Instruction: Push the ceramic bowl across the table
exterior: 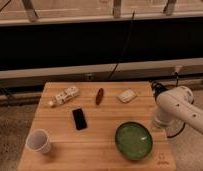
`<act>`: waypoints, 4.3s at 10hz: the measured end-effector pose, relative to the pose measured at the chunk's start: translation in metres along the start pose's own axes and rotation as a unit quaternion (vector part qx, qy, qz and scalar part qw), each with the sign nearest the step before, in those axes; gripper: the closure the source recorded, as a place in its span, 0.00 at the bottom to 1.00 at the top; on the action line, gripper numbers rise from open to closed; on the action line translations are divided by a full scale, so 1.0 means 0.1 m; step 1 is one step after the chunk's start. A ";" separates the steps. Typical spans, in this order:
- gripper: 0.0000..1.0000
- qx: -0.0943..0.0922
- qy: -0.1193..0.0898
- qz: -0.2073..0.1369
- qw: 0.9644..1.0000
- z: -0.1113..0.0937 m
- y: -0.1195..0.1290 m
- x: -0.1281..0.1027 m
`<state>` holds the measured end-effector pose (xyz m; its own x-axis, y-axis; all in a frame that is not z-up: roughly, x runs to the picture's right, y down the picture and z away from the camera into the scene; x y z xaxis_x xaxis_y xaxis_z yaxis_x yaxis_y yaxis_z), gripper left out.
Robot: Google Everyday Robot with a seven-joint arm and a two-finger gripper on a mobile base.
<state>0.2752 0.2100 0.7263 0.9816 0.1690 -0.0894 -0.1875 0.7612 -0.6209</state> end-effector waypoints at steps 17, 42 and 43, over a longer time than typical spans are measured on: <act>0.99 -0.036 -0.013 0.032 0.999 0.55 -0.04 -0.06; 0.99 -0.032 0.021 -0.145 0.989 1.00 -0.26 -1.72; 0.99 -0.031 0.022 -0.145 0.989 1.00 -0.26 -1.70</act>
<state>0.1096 0.2239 0.8353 0.9947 -0.0794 0.0657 0.1030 0.7335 -0.6718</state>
